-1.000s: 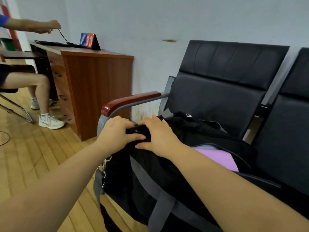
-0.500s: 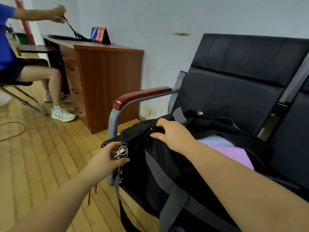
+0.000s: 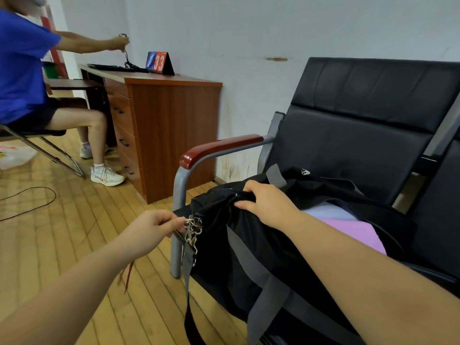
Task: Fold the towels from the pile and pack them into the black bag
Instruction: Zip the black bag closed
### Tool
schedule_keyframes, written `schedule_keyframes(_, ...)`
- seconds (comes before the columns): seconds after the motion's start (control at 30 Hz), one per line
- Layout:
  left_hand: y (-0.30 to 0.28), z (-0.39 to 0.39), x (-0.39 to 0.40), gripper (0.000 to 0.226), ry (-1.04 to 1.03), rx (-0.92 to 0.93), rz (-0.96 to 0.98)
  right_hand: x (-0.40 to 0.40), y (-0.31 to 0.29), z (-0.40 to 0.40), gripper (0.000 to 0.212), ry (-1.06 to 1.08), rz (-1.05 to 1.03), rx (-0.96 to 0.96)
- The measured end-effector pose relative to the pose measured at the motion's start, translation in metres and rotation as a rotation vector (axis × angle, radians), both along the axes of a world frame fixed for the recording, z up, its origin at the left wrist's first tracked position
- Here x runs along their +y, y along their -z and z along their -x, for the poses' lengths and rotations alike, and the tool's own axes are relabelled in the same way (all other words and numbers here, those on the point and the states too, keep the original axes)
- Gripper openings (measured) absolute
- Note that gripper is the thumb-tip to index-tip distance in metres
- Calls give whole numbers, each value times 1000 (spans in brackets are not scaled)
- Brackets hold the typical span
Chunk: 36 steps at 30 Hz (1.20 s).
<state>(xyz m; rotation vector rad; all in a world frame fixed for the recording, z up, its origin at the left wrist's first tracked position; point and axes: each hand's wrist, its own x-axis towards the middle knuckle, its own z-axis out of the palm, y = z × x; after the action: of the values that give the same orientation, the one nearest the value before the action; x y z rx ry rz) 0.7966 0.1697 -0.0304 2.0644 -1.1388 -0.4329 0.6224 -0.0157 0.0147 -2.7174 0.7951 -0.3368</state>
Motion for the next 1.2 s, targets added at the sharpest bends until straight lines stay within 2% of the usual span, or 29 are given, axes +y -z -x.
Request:
schedule_keyframes(0.13,-20,7,-2,27,-14,-9,98,9,0,3,26,8,25,-4)
schedule_keyframes(0.2,-32,8,-4,28,-43,-19,134,17,-1,5,40,-18,63,-10)
schedule_keyframes(0.3,-56,7,-5,29,-91,-25,212,35,-13,11,73,-128,66,-38)
schedule_keyframes(0.37,-76,6,-5,29,-109,-47,239,48,-30,8,82,-194,43,-99)
schedule_keyframes(0.47,-101,11,-9,32,-44,-103,242,58,-52,-9,76,-201,-32,-243)
schedule_keyframes(0.53,-114,16,-15,33,7,-93,253,58,-56,-22,68,-168,112,-194)
schedule_keyframes(0.6,-122,22,-20,33,58,-93,255,56,-52,-31,48,-149,207,-180)
schedule_keyframes(0.73,-131,32,-19,32,172,-86,212,59,-43,-27,22,-163,179,-336)
schedule_keyframes(0.87,-133,44,-11,26,292,-80,115,60,-29,-22,13,-212,333,-341)
schedule_keyframes(0.93,-133,48,-8,25,317,-99,112,60,-22,-23,11,-207,430,-413)
schedule_keyframes(1.0,-131,50,-3,26,340,-64,120,60,-22,-24,11,-205,419,-446)
schedule_keyframes(1.1,-126,53,4,25,392,-62,108,62,-24,-23,13,-216,230,-249)
schedule_keyframes(1.2,-117,56,5,22,422,-74,116,63,-24,-25,14,-231,302,-126)
